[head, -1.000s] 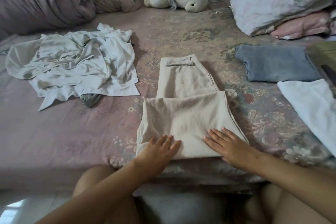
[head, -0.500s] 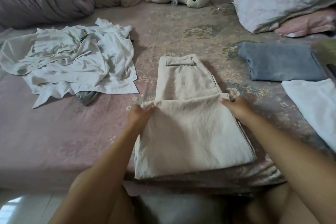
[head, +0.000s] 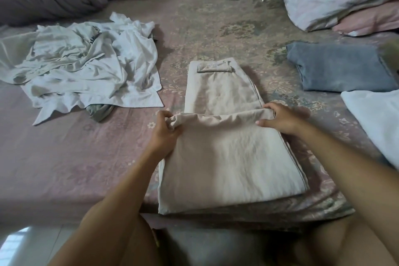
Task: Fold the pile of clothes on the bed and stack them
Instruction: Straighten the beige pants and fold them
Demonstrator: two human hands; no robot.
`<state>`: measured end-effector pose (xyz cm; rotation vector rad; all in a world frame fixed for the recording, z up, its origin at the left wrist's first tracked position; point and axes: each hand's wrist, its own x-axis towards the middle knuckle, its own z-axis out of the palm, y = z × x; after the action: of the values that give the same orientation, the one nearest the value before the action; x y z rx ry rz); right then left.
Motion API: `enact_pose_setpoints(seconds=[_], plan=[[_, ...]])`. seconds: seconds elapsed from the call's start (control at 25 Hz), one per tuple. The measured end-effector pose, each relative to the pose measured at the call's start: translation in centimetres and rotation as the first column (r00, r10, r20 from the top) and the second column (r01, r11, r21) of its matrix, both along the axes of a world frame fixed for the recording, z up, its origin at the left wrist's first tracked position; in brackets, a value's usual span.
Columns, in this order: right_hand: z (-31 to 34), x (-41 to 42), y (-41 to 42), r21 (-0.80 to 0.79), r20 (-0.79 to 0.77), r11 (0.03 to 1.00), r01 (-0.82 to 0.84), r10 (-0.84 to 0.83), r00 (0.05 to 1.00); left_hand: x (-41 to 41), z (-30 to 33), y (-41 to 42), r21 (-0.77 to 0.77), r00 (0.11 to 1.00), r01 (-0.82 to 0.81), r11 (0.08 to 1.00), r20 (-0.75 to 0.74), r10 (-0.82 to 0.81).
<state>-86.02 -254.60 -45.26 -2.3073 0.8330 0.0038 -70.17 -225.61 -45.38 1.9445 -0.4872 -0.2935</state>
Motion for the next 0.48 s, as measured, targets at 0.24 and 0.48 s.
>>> enact_pose_setpoints(seconds=[0.24, 0.48], plan=[[3.2, 1.0, -0.5, 0.103, 0.338, 0.99, 0.092, -0.122, 0.933, 1.8, 0.8, -0.5, -0.23, 0.999, -0.027, 0.973, 0.013, 0.031], [-1.3, 3.4, 0.1, 0.005, 0.168, 0.942, 0.335, -0.331, 0.929, 2.8, -1.6, -3.3, 0.186, 0.993, -0.112, 0.976, -0.005, 0.115]])
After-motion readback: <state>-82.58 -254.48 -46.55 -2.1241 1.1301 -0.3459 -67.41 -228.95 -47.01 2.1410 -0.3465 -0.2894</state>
